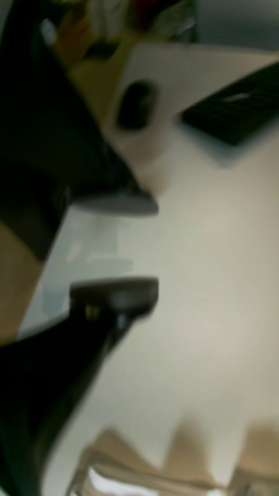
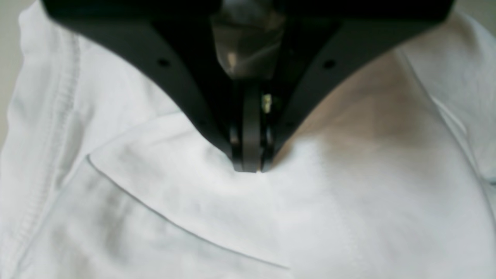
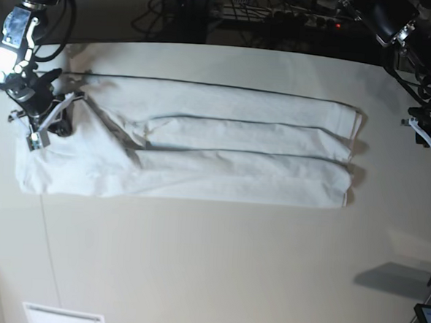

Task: Fold the T-shirt properly
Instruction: 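Fold the held edge over the strip and open the left gripper, then grasp the strip end with the left gripper and fold it toward the middle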

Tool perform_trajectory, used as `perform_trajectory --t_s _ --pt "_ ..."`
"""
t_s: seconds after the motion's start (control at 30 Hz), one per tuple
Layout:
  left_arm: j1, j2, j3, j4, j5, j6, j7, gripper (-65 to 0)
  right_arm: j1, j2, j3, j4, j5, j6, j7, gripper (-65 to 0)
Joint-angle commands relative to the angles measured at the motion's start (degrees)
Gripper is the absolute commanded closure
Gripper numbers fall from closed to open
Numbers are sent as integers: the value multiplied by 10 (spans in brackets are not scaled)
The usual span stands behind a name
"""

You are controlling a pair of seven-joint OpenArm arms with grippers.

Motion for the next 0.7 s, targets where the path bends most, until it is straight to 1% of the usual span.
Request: perform_trajectory --t_s 0.0,0.1,0.2,0.23,0.3,0.37,0.47,0.57,0.67 --pt "0 -9 -16 9 -51 1 -6 -391 -4 3 -2 -2 -30 -4 -36 -6" --pt "27 -9 -49 7 -171 1 -4 -507 -4 3 -2 -2 -30 -4 -36 -6" --pt "52 -10 -50 -22 -288 1 -4 -611 -4 3 -2 -3 -30 -4 -36 -6" --pt "54 -12 -50 -40 -325 1 -4 -633 -4 3 -3 -4 -30 -4 -36 -6" --pt "55 -12 -49 -83 -372 1 -4 -650 -4 3 -3 -4 -30 -4 -36 -6" --pt "50 -12 -49 -127 -395 1 -5 -650 -4 3 -3 -6 -30 -4 -36 -6" --pt "31 -11 -49 -174 -406 1 -5 -650 -4 3 -3 -6 -30 -4 -36 -7" --pt "15 -7 -44 -194 -410 1 -6 -650 -4 3 -4 -6 -30 -4 -36 -7" --pt "5 -7 -14 -196 -426 1 -6 -650 -4 3 -4 -6 -30 -4 -36 -7"
